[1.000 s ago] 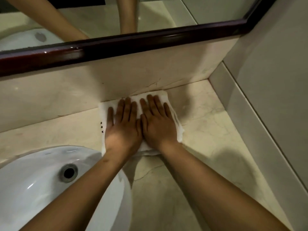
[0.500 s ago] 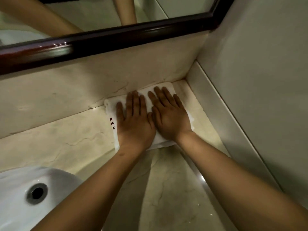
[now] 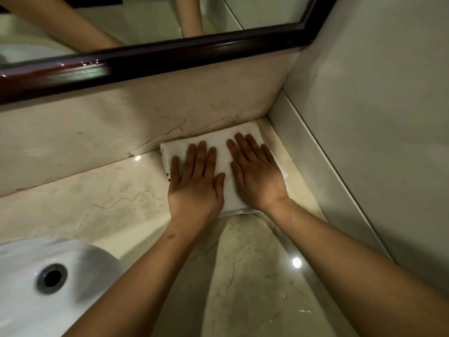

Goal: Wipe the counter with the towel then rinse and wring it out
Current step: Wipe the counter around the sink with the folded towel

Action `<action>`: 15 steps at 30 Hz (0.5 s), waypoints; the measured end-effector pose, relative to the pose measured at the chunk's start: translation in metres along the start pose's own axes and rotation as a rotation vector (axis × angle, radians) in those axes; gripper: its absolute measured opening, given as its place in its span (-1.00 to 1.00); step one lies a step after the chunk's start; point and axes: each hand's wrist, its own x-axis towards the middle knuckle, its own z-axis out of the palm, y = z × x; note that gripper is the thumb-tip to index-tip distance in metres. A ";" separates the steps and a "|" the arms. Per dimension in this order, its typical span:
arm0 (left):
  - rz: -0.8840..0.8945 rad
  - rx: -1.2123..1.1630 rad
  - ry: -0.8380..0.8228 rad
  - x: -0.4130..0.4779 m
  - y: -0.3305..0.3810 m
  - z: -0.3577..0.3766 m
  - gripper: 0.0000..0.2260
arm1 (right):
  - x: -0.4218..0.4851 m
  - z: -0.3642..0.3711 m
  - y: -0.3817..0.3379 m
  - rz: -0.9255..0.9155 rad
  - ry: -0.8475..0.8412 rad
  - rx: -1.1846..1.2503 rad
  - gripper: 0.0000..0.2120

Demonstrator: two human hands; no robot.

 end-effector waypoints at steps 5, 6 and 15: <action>0.008 0.014 0.028 -0.001 0.011 0.004 -0.49 | -0.006 -0.001 0.006 -0.020 0.062 0.007 -0.48; 0.004 0.025 0.016 0.002 0.012 0.005 -0.49 | -0.003 -0.002 0.008 -0.026 0.053 0.000 -0.48; -0.047 0.036 -0.026 0.029 0.032 0.014 -0.45 | 0.029 -0.015 0.031 -0.045 -0.091 -0.059 -0.38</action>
